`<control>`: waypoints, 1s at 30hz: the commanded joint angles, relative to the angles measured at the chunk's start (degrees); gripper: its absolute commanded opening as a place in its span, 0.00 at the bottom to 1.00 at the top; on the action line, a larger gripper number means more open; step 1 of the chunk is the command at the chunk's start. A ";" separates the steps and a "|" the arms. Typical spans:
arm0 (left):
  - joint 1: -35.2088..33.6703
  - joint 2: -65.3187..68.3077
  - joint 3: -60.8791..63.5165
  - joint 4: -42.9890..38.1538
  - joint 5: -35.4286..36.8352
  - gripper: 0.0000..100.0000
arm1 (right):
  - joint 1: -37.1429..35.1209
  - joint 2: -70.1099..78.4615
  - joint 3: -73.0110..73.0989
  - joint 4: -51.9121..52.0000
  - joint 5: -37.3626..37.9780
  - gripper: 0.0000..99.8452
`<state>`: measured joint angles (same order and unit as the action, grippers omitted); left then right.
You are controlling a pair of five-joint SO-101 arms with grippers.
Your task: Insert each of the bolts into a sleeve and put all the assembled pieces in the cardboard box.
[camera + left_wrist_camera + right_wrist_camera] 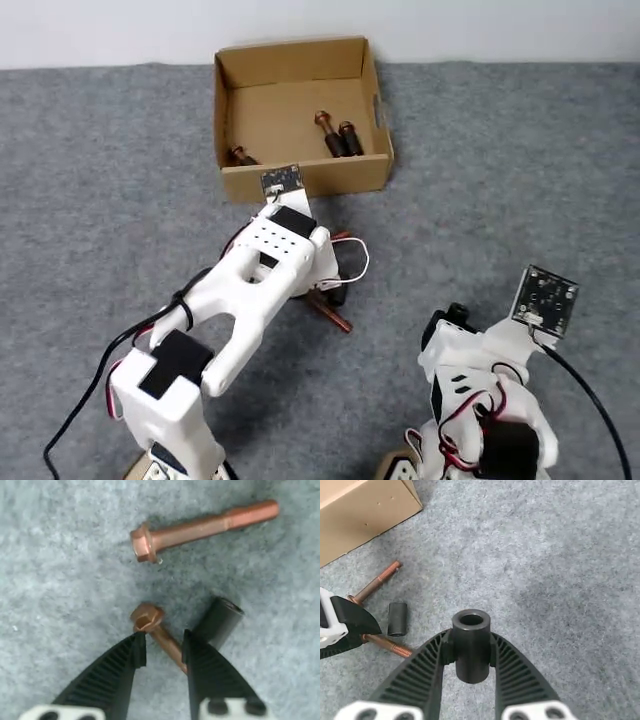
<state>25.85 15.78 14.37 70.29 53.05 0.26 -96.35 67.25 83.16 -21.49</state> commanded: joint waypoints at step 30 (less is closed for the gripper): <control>0.00 -4.66 -11.65 16.53 -4.84 0.00 | 0.13 0.13 -0.79 0.13 -0.26 0.01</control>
<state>26.02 18.07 5.05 83.12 50.33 0.18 -96.35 67.25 83.16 -21.49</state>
